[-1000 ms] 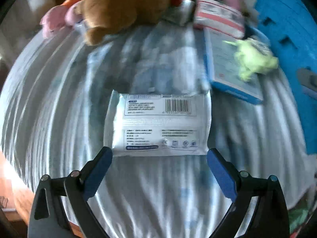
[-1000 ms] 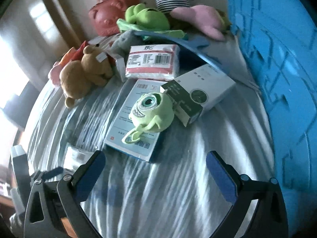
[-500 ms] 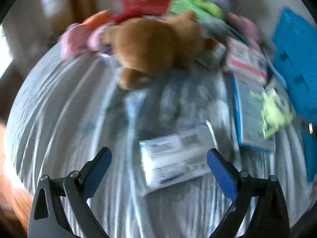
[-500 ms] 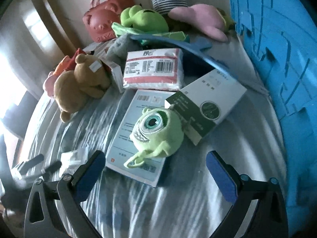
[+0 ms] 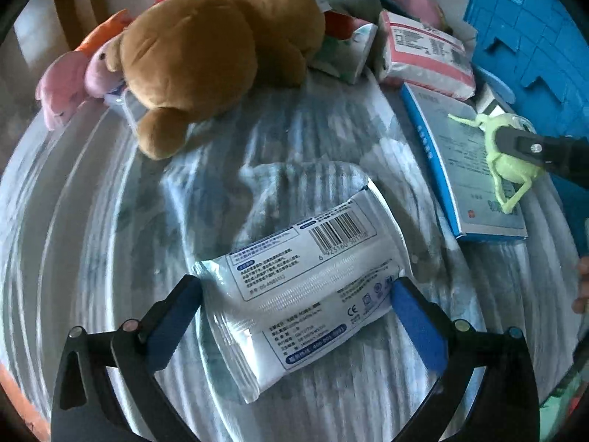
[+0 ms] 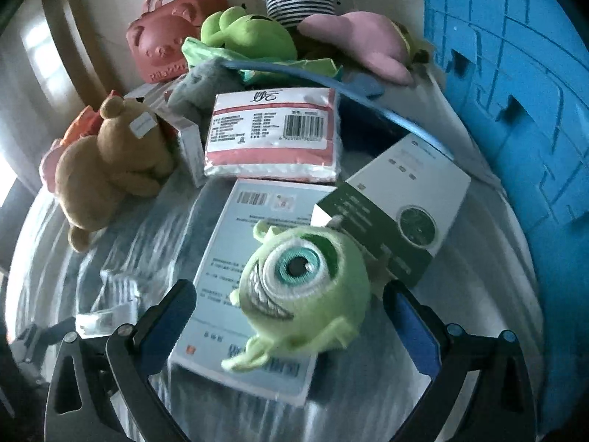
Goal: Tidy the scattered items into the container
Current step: 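Grasp the white wipes packet with the left tool while the right tool grasps the green Mike plush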
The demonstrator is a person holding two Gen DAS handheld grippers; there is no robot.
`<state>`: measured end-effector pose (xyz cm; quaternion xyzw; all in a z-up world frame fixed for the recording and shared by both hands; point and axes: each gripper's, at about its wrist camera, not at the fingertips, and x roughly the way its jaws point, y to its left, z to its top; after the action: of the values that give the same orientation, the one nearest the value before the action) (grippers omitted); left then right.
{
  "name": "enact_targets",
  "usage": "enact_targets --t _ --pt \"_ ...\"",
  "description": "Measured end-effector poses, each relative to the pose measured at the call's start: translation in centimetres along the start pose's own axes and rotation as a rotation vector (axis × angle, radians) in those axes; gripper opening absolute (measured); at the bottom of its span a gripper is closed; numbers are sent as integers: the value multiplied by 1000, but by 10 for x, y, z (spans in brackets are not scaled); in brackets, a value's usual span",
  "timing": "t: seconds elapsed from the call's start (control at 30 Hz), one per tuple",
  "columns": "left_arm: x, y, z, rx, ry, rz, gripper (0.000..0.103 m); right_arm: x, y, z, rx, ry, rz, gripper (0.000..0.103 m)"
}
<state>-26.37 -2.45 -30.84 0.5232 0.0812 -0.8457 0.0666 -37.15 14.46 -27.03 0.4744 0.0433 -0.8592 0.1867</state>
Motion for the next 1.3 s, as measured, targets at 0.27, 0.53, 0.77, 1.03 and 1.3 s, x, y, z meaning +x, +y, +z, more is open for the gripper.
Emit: enact_targets --t 0.27,0.53,0.77,1.03,1.3 --pt "-12 -18 0 21 6 -29 73 6 3 -9 -46 16 -26 64" --pt "-39 -20 10 28 -31 -62 44 -24 -11 -9 -14 -16 42 64" --pt "-23 -20 -13 105 40 -49 43 -36 -14 -17 -5 -9 88 64" --pt "-48 -15 -7 191 -43 -30 87 -40 -9 -31 -14 5 120 64" --pt "-6 -39 2 475 6 -142 87 -67 1 -49 108 -66 30 64"
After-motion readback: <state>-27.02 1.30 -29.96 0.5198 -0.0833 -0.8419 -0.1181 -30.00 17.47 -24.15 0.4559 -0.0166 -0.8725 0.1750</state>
